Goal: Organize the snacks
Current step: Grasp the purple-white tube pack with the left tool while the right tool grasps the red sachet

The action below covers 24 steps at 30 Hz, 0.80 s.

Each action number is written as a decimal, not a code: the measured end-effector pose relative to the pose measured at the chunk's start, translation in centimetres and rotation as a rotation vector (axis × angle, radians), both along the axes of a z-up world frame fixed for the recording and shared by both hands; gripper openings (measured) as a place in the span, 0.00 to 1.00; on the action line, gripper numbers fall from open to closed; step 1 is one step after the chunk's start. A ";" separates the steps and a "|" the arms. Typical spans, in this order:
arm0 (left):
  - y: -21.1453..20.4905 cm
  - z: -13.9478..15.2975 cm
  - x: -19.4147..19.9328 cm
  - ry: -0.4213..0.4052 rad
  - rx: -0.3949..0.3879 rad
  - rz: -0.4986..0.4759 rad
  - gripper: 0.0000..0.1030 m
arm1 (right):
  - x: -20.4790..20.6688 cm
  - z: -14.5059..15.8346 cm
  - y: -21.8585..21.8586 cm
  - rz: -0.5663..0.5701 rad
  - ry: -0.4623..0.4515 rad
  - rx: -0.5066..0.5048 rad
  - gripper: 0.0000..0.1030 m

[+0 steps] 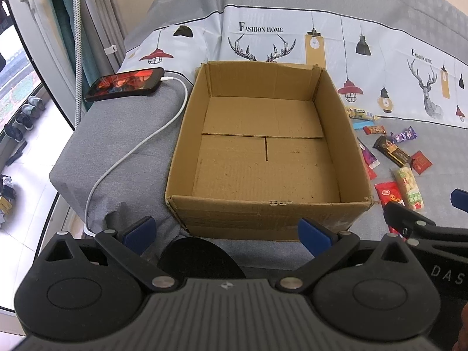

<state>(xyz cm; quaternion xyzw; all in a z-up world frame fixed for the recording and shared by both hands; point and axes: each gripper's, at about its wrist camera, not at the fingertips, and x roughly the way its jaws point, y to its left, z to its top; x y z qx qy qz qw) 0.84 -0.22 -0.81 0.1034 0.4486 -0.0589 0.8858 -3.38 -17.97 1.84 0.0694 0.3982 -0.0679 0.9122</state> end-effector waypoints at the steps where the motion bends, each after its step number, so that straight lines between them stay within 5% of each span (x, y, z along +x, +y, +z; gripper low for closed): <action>1: -0.2 0.0 0.1 0.001 0.001 -0.002 1.00 | 0.0 0.0 -0.1 0.000 -0.002 0.004 1.00; 11: -2.3 0.4 0.8 -0.010 0.008 -0.039 1.00 | -0.5 0.5 -3.2 -0.059 -0.069 0.040 1.00; 24: -11.2 2.2 3.4 -0.048 -0.026 -0.167 1.00 | -2.1 -2.1 -14.7 -0.302 -0.036 0.037 1.00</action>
